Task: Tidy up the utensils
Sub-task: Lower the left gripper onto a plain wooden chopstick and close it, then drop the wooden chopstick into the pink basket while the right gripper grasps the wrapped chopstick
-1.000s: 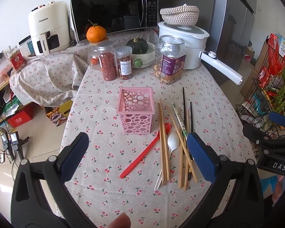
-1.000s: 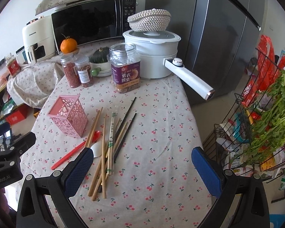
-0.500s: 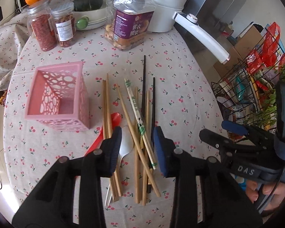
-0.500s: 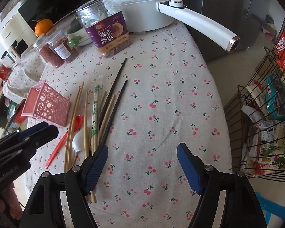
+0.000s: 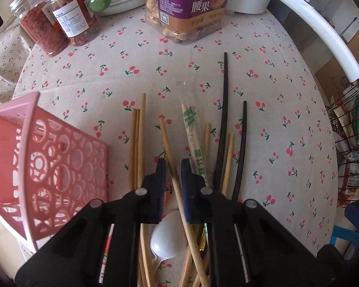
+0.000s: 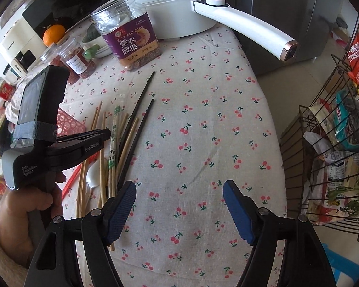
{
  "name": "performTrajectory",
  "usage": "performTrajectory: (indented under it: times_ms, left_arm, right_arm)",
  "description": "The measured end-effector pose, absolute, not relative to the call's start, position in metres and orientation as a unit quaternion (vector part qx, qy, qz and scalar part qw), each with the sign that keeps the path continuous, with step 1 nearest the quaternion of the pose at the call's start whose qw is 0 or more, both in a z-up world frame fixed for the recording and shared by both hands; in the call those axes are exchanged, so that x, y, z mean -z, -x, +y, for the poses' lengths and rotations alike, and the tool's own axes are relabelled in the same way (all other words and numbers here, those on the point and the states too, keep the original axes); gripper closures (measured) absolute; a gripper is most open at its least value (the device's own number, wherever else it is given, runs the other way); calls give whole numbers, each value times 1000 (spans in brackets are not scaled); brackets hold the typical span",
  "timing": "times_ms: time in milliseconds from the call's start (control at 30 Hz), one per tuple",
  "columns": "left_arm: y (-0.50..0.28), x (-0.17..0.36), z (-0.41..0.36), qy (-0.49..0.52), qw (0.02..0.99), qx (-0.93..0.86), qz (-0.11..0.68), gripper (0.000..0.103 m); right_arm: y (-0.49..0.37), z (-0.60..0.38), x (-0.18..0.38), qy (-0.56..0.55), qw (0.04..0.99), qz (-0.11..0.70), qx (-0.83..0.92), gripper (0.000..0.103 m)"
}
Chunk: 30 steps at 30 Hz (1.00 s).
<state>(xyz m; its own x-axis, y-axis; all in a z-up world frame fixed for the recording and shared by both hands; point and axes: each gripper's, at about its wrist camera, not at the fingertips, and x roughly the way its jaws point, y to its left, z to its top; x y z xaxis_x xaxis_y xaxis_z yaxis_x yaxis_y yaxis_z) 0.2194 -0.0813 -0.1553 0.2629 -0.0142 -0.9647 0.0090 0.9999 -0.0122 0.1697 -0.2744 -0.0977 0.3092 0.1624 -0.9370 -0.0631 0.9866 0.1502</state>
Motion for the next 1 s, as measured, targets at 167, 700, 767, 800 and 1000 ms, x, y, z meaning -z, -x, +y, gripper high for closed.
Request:
performTrajectory:
  times_ms: [167,700,767,800,1000]
  left_arm:
    - [-213,146,-79,23,803,25,595,96]
    - [-109,37,-21,28,889,121,440,96]
    - [-105,36,-9,43,891,118,437,96]
    - [-104,34,-6,50,890,124,435,96]
    - [-98,28,11,49,894,131,426,96]
  right_arm:
    - [-171,-274,98,-46,808,583,-72,27]
    - [-190,-223,111,-55,803,578,-134,43]
    - [-197,-207,114,-43,804,575,-145,50]
    - [-202,-199,116,-36,805,574,-147,54]
    - [-244,-170,134,-28,809,571,-138,71]
